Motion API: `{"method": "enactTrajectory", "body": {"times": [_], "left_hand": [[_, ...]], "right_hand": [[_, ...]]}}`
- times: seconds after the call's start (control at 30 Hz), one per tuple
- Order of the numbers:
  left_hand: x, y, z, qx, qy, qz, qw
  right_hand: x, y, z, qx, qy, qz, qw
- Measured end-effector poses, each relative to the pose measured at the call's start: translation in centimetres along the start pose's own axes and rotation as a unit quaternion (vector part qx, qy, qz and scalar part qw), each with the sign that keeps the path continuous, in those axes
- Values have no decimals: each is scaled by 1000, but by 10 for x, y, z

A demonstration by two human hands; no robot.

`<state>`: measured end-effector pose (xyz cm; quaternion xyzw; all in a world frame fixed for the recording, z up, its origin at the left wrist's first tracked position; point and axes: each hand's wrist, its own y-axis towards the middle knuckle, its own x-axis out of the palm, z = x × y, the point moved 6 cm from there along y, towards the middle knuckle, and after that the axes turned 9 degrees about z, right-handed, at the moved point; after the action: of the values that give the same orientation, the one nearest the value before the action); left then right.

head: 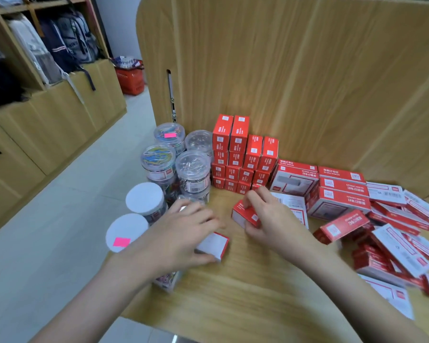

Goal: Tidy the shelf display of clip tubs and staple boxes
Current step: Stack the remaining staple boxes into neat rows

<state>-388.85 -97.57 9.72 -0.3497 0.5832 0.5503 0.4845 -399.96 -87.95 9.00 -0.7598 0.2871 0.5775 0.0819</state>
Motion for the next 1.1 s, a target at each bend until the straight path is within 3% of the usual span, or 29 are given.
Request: {"method": "enactTrajectory", "body": {"times": [0.13,0.27,0.43,0.73,0.9,1.1], "left_hand": [[12,10,5,30,33,-50,998],[12,27,5,-46,23,-82,995],[30,45,12,-72,-16,-118,990],[29,50,8,-155,-178,-57,970],[20,48,12,-160,-194,-45,967],[34,43,23,-186,-197,-90,958]], "right_hand": [[-5,-31,2,2,5,-17,1000],[-3,-39,5,-1,23,-58,998],[-4,-43,16,24,55,-58,997],[2,-50,18,52,103,-27,993],[4,-54,16,54,108,-1,993],[4,-51,21,48,119,-24,991]]}}
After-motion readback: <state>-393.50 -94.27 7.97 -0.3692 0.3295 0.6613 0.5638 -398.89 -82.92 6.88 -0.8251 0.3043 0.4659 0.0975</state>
